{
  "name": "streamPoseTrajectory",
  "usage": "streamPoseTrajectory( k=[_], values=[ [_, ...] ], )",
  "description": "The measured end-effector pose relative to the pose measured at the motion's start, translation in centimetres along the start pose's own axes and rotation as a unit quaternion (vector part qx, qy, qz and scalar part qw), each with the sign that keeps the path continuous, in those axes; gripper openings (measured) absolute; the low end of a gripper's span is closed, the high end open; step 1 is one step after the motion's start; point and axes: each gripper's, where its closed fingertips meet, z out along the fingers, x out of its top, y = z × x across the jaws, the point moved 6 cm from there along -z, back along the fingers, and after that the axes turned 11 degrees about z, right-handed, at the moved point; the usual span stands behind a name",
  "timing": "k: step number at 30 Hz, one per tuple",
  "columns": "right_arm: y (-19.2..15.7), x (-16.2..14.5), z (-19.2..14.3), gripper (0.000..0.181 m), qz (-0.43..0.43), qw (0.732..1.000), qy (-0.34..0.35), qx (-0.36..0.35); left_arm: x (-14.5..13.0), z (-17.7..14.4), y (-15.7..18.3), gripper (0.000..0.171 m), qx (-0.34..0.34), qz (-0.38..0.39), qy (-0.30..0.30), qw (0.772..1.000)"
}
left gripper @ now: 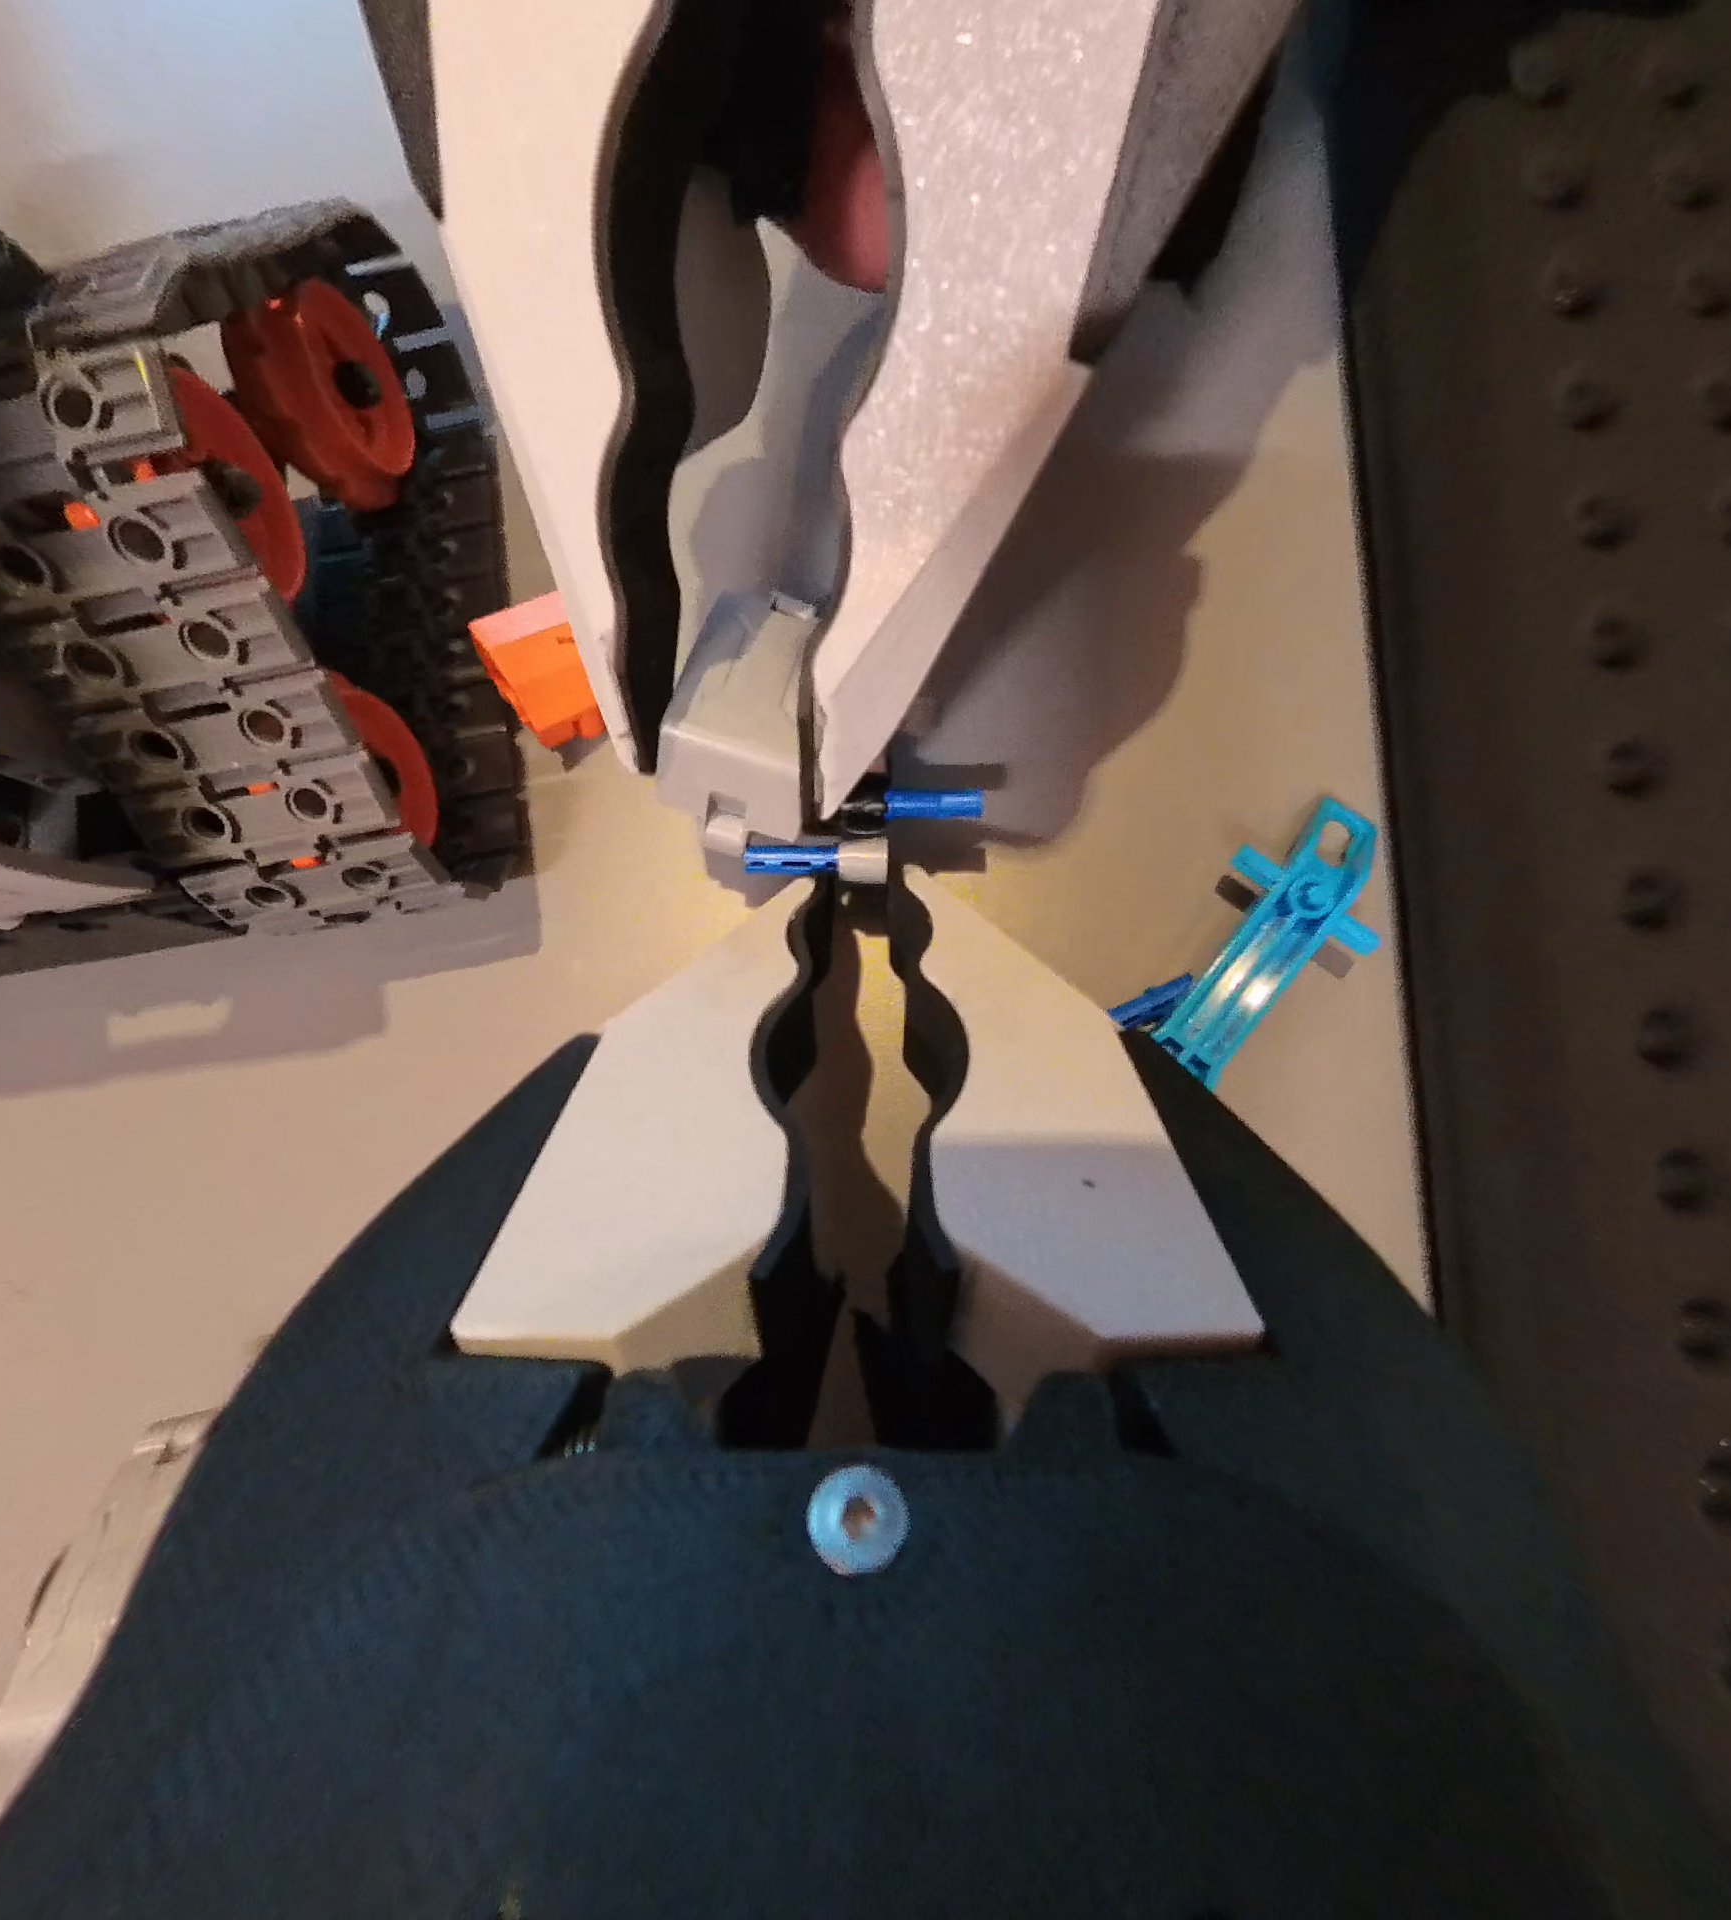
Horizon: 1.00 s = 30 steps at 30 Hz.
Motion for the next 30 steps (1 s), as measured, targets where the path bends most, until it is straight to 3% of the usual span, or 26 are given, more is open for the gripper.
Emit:
streamPoseTrajectory(
  k=[5, 9, 11, 17, 19, 23, 28, 30],
  values=[
    [0.0, 1.0, -1.8, 0.021, 0.013, 0.996, 0.071, 0.058, -0.3, -1.7, -0.1, 0.031, -0.003, 0.004, 0.024, 1.0],
    [-1.9, 1.8, -2.9, 0.021, -0.01, 0.977, 0.122, 0.176, 0.7, -3.8, -0.7, 0.037, 0.006, 0.011, 0.108, 0.994],
    [-2.7, 1.9, -3.1, 0.022, -0.012, 0.965, 0.136, 0.226, 1.6, -3.7, 0.1, 0.047, -0.029, 0.011, 0.146, 0.989],
    [-3.9, 1.8, -3.7, 0.021, -0.001, 0.929, 0.145, 0.341, 3.5, -2.8, 2.4, 0.037, -0.155, -0.005, 0.229, 0.961],
    [-4.0, 1.8, -3.7, 0.021, -0.003, 0.925, 0.146, 0.35, 3.8, -2.6, 3.0, 0.024, -0.184, -0.006, 0.247, 0.951],
    [-3.5, 2.0, -4.0, 0.022, 0.013, 0.923, 0.156, 0.352, 4.0, -2.9, 2.8, 0.019, -0.187, -0.017, 0.263, 0.946],
    [-2.6, 2.1, -3.8, 0.021, 0.024, 0.939, 0.154, 0.308, 3.5, -2.7, 2.1, 0.013, -0.184, -0.034, 0.257, 0.948],
    [-1.9, 2.0, -3.6, 0.029, 0.034, 0.948, 0.144, 0.281, 3.2, -2.7, 1.5, 0.012, -0.168, -0.046, 0.25, 0.952]
  ],
)
